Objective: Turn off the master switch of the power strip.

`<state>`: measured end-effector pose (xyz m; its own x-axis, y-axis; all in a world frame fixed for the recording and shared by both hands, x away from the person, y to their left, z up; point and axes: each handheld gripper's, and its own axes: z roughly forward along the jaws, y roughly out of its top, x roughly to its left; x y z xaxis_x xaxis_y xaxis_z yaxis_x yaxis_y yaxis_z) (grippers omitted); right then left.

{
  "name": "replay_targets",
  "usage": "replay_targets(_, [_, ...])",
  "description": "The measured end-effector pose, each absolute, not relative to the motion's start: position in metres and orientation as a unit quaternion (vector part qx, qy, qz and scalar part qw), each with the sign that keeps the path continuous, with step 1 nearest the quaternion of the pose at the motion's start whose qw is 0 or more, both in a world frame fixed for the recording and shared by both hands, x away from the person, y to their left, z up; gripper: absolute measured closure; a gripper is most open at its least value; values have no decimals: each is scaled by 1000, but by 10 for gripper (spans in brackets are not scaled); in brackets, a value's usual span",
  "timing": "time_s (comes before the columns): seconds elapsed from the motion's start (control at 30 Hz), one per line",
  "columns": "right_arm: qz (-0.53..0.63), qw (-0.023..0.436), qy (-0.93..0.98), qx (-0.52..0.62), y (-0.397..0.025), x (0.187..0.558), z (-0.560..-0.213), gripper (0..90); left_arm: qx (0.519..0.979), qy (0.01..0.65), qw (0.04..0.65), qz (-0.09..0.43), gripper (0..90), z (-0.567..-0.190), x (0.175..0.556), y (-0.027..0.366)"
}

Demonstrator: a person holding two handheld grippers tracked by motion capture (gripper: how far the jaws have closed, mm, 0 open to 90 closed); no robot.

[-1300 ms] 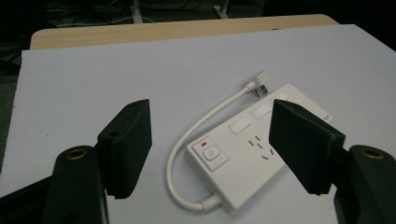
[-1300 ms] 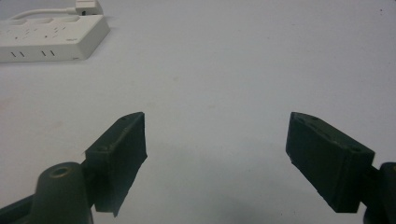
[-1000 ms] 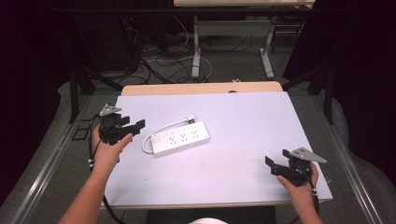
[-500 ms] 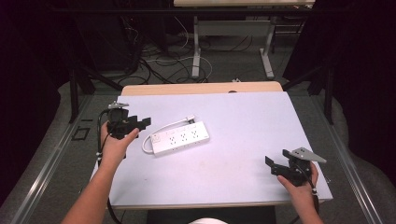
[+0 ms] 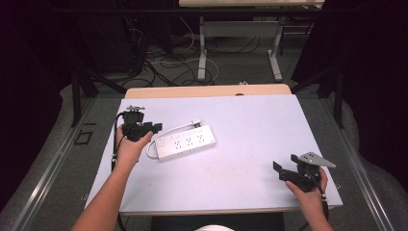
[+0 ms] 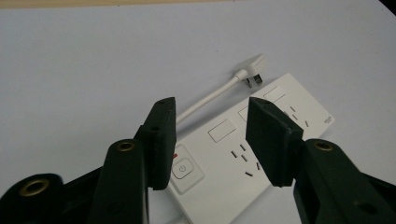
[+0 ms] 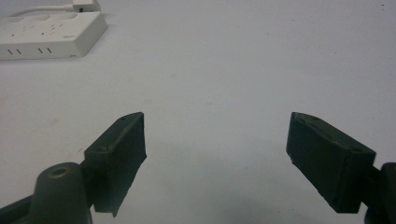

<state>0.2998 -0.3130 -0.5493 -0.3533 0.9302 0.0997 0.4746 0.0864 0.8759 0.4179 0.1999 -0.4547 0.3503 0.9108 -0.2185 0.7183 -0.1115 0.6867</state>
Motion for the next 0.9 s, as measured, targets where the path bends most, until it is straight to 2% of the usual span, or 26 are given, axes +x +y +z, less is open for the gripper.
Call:
replay_targets(0.6, [445, 252, 692, 509, -313, 300, -550, 191, 757, 558, 315, 130, 814, -475, 430, 183])
replay_targets(0.9, [448, 256, 690, 507, -314, 301, -551, 191, 759, 566, 296, 122, 898, -485, 432, 183])
